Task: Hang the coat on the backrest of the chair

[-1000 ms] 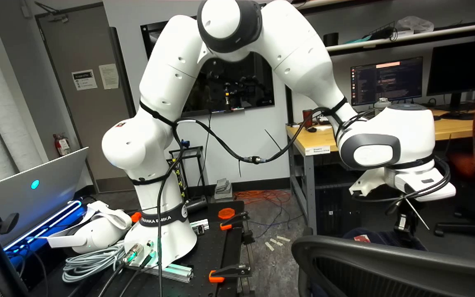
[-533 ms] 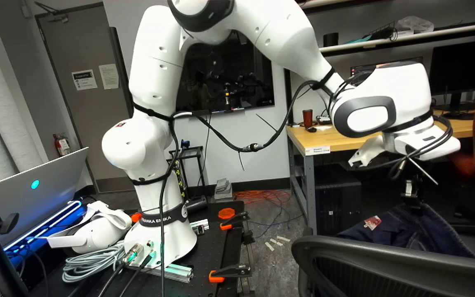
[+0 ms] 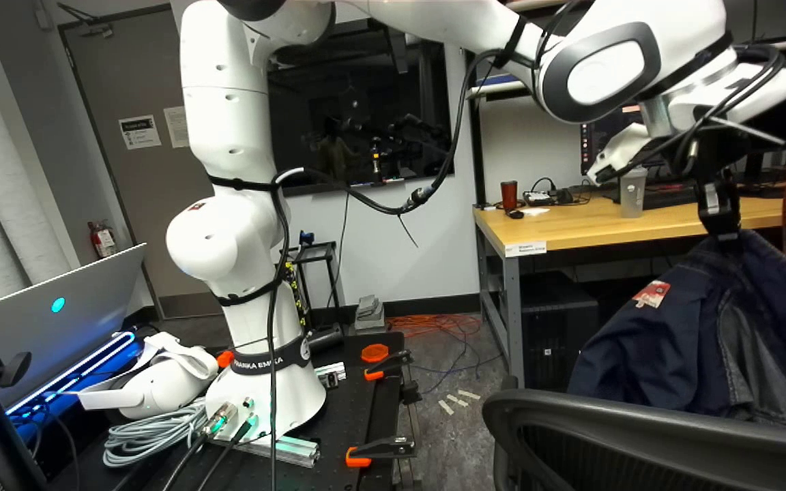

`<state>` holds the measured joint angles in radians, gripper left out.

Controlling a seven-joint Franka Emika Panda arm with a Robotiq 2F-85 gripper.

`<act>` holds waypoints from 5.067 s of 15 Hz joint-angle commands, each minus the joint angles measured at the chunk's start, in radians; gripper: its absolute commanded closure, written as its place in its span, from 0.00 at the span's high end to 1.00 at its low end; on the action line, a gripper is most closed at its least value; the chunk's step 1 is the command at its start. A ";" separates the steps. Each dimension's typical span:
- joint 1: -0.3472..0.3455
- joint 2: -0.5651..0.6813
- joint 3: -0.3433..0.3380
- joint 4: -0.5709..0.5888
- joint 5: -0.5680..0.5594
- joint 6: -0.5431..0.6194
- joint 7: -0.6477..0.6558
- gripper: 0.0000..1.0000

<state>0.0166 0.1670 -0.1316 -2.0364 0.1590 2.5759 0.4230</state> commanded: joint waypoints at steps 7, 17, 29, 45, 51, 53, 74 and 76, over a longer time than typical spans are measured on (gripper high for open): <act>-0.089 -0.097 0.007 0.305 -0.001 -0.311 -0.084 0.02; -0.119 -0.116 -0.005 0.639 0.019 -0.554 -0.092 0.02; -0.276 -0.142 -0.153 0.795 0.124 -0.625 -0.150 0.02; -0.436 -0.093 -0.274 0.241 0.194 -0.497 -0.218 0.02; -0.419 -0.176 -0.254 0.328 0.203 -0.534 -0.234 0.02; -0.412 -0.196 -0.248 0.384 0.217 -0.551 -0.237 0.02; -0.492 0.015 -0.352 0.773 0.170 -0.681 -0.289 0.63; -0.475 0.023 -0.344 0.753 0.117 -0.673 -0.304 0.78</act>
<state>-0.4773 0.1741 -0.4807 -1.2851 0.3391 1.9044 0.1530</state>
